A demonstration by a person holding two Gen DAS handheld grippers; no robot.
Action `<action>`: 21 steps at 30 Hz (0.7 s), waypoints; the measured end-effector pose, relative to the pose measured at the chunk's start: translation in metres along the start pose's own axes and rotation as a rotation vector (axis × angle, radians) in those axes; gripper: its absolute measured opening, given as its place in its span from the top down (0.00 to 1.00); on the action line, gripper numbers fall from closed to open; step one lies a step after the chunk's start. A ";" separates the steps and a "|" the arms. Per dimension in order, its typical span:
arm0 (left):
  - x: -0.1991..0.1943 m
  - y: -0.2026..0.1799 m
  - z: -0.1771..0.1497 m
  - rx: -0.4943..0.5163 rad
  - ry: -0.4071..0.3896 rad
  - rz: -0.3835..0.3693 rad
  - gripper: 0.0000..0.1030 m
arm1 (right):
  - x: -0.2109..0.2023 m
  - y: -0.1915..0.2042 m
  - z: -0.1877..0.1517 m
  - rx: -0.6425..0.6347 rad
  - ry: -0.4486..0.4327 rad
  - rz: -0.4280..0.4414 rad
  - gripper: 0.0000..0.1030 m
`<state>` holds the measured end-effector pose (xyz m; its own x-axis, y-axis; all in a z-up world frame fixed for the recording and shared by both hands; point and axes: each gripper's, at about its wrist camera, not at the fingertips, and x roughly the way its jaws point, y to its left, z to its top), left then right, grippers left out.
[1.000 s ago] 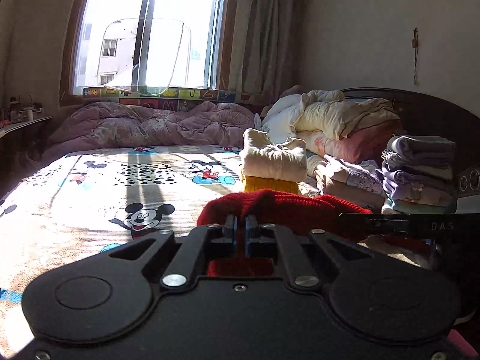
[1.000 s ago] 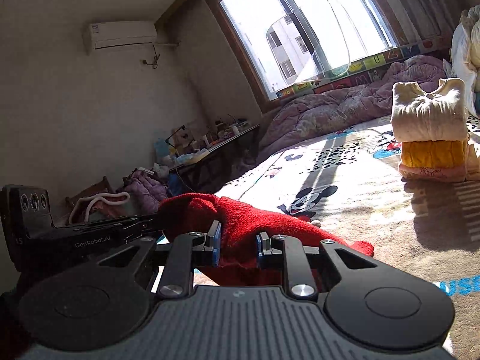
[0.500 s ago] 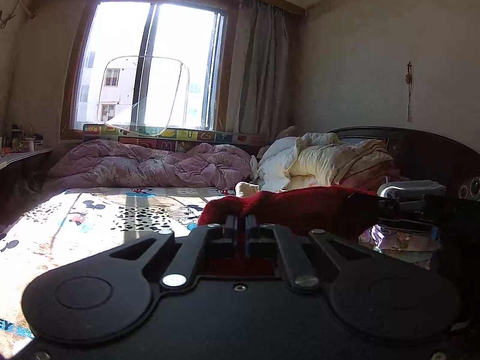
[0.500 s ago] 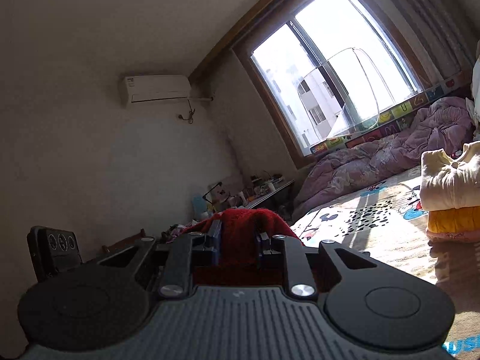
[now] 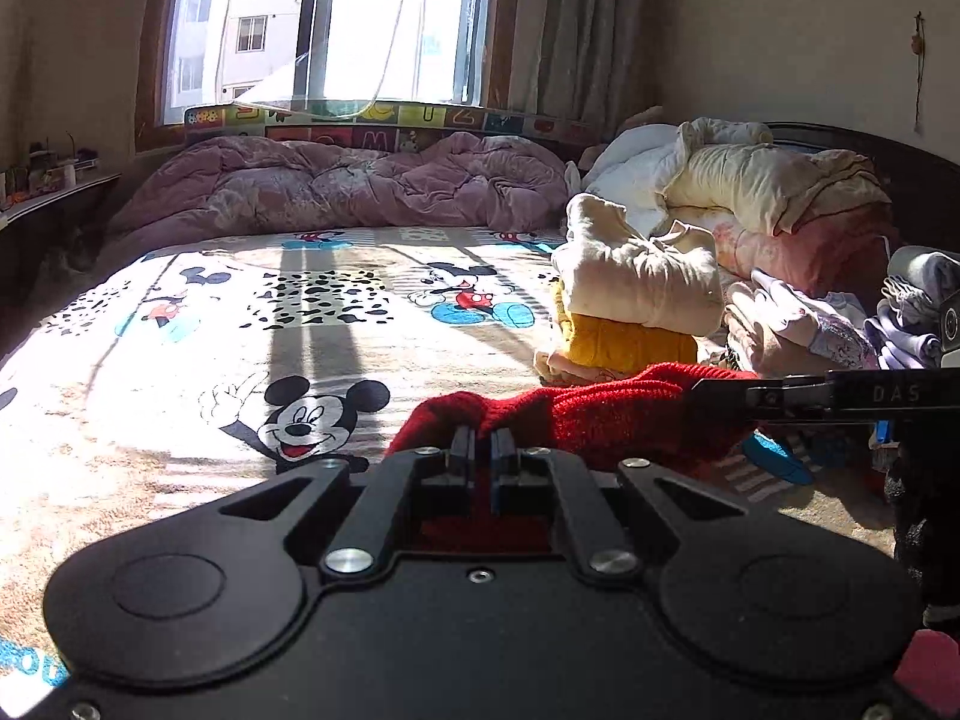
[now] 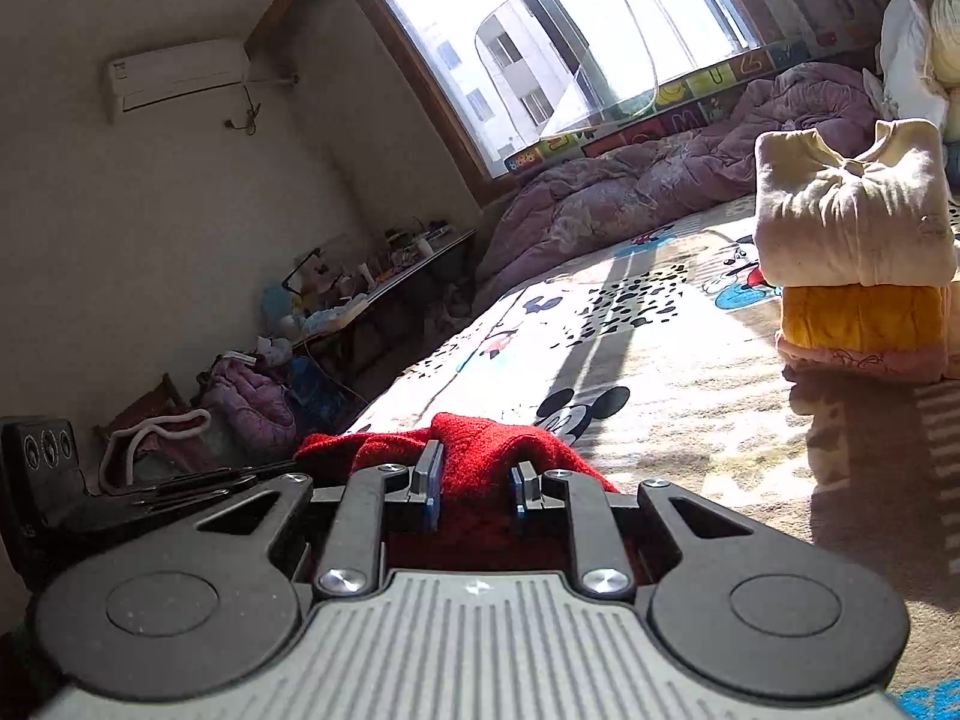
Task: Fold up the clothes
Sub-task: 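Lift the red sweater off the blanket with both grippers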
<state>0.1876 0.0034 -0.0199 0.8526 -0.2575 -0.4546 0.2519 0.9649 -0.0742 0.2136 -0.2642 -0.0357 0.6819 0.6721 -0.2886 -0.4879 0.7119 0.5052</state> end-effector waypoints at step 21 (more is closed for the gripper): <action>0.202 0.082 -0.013 -0.097 0.269 0.092 0.50 | 0.170 -0.150 -0.014 0.241 0.194 -0.210 0.57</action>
<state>0.3747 0.0315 -0.1297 0.7146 -0.1588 -0.6813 0.1238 0.9872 -0.1003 0.3949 -0.2537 -0.1723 0.6259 0.5593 -0.5435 -0.1902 0.7853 0.5892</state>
